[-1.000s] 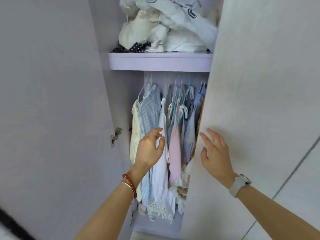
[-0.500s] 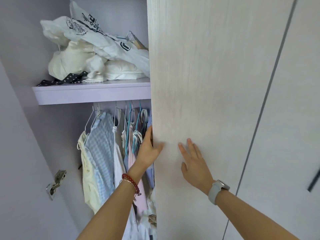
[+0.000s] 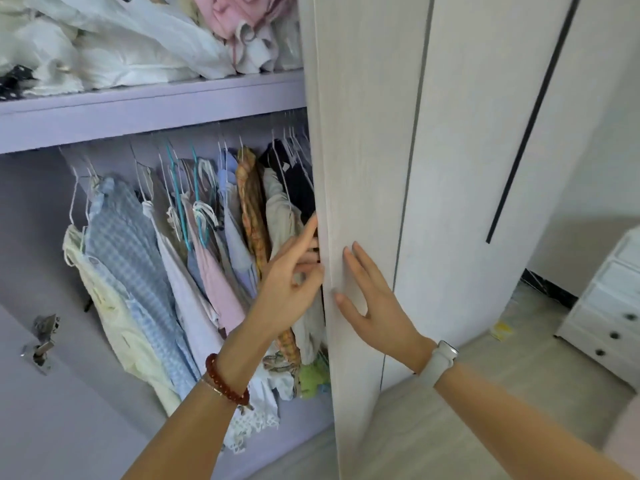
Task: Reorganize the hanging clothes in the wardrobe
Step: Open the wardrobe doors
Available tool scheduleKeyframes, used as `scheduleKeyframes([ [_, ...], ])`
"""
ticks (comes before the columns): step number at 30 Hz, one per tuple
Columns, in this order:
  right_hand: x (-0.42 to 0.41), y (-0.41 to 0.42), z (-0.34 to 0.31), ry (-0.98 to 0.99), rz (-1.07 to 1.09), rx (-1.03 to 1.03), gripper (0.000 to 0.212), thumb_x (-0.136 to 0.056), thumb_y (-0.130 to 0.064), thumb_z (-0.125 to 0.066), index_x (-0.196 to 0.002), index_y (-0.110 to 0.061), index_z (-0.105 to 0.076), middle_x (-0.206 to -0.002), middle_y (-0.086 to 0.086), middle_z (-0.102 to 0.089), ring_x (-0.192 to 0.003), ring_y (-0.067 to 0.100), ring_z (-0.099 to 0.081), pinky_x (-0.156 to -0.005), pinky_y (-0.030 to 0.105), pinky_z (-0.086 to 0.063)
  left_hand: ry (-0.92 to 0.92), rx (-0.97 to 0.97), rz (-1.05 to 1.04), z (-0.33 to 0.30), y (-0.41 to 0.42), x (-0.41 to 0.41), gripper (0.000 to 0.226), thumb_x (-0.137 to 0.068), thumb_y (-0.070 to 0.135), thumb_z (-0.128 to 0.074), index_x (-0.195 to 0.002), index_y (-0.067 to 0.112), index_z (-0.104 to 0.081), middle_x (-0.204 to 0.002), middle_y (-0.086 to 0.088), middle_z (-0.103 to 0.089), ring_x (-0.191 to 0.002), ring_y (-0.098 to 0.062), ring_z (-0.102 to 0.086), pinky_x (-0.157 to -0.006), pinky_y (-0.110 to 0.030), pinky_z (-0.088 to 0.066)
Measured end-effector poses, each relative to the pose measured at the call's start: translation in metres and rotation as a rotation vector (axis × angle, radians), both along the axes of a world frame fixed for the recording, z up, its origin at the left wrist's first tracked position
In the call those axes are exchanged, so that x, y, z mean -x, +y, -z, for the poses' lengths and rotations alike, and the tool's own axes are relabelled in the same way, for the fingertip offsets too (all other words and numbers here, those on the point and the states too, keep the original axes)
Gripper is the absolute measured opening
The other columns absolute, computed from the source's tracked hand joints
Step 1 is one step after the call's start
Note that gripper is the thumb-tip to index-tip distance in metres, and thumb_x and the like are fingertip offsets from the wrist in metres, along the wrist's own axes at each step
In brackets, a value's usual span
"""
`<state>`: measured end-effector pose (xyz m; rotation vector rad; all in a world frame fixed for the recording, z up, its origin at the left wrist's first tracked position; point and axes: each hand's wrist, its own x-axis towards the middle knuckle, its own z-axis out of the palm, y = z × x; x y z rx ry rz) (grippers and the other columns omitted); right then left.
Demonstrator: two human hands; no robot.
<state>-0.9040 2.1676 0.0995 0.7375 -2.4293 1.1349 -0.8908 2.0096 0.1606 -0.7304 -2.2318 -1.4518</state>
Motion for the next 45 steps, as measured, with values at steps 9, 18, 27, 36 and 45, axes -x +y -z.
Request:
scheduleKeyframes([
  [9, -0.041, 0.073, 0.001, 0.079, 0.214, 0.120, 0.059, -0.090, -0.033, -0.048, -0.141, -0.012, -0.029, -0.140, 0.003, -0.041, -0.123, 0.007, -0.043, -0.099, 0.022, -0.042, 0.151, 0.250, 0.250, -0.011, 0.065, -0.004, 0.057, -0.088, 0.016, -0.049, -0.139, 0.028, -0.026, -0.135, 0.000, -0.039, -0.123, -0.003, -0.040, -0.104, -0.023, -0.035],
  [18, -0.060, 0.162, 0.000, 0.076, 0.617, 0.276, 0.047, -0.090, -0.008, -0.048, -0.134, -0.021, -0.039, -0.116, -0.018, -0.058, -0.096, 0.011, -0.063, -0.083, 0.028, -0.054, 0.455, 0.321, 0.153, -0.030, 0.194, 0.040, 0.062, -0.088, 0.024, -0.058, -0.141, 0.030, -0.026, -0.151, -0.006, -0.019, -0.137, -0.024, -0.026, -0.107, -0.034, -0.027],
  [27, -0.028, 0.220, -0.007, 0.038, 0.915, 0.298, 0.048, -0.095, -0.008, -0.039, -0.141, -0.015, -0.029, -0.122, 0.004, -0.056, -0.102, 0.029, -0.057, -0.085, 0.049, -0.047, 0.491, 0.490, 0.057, -0.030, 0.290, 0.082, 0.084, -0.079, 0.035, -0.070, -0.145, 0.025, -0.020, -0.153, -0.019, -0.005, -0.139, -0.043, -0.009, -0.106, -0.050, -0.028],
  [36, -0.025, 0.226, -0.007, 0.078, 0.949, 0.128, 0.059, -0.089, 0.001, -0.039, -0.144, -0.010, -0.020, -0.147, 0.008, -0.028, -0.133, 0.022, -0.032, -0.099, 0.034, -0.039, 0.462, 0.548, 0.091, -0.035, 0.298, 0.093, 0.072, -0.088, 0.020, -0.058, -0.146, 0.028, -0.018, -0.155, -0.011, 0.001, -0.141, -0.034, -0.004, -0.108, -0.045, -0.025],
  [45, -0.018, 0.148, -0.006, 0.309, 0.775, -0.113, 0.046, -0.075, 0.011, -0.052, -0.120, 0.001, -0.055, -0.129, 0.020, -0.051, -0.126, 0.040, -0.040, -0.098, 0.060, -0.037, 0.245, 0.461, -0.178, 0.009, 0.163, 0.083, 0.040, -0.088, 0.014, -0.055, -0.128, 0.012, -0.052, -0.139, -0.012, -0.042, -0.123, -0.029, -0.043, -0.100, -0.045, -0.030],
])
